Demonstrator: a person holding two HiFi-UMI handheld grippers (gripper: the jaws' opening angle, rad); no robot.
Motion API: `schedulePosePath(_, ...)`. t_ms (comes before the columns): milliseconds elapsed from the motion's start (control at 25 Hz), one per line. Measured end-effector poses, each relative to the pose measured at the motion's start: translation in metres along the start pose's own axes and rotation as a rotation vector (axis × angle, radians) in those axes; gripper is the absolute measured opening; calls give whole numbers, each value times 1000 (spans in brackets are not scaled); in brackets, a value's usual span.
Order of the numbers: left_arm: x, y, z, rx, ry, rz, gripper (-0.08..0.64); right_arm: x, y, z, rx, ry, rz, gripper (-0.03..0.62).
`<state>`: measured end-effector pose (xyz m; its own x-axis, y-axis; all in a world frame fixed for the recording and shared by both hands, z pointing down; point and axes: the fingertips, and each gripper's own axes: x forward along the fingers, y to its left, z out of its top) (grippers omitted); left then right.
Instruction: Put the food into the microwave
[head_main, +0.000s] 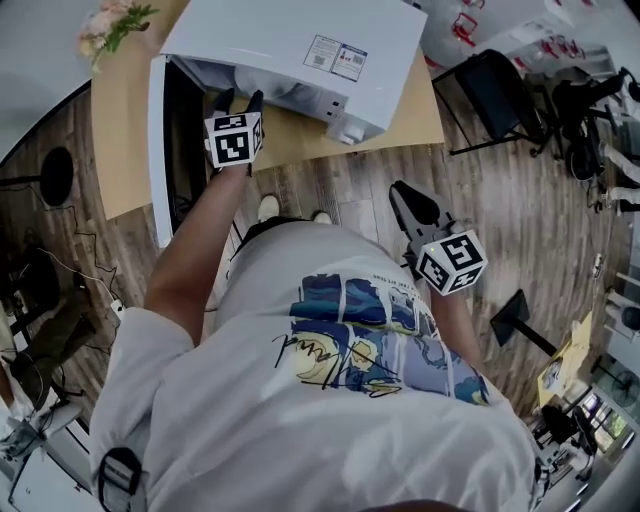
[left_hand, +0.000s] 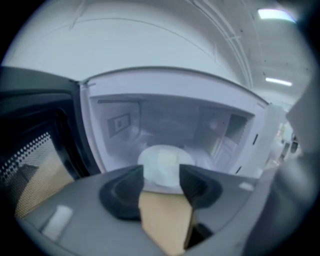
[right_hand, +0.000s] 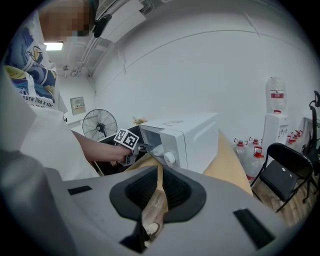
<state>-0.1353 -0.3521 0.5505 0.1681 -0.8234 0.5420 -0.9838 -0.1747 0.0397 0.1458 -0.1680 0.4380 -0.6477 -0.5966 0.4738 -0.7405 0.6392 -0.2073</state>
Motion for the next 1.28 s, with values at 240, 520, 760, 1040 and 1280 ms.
schedulePosePath(240,-34,-9,2,29,-30,28,227,0,-3,0,-19,-20,62,29)
schedulePosePath(520,-81,-22,2,39,-70,53,225,-4,0,-6,-59,-19,140,28)
schedulePosePath(760,-120,-30,1,32,-102,91,225,-8,6,-13,-83,-20,198,28)
schedulePosePath(1040,-144,-36,-3,34,-117,127,225,-18,7,-17,-101,-28,235,28)
schedulePosePath(1280,-155,-43,-3,30,-126,133,225,-28,4,-17,-110,-42,238,26)
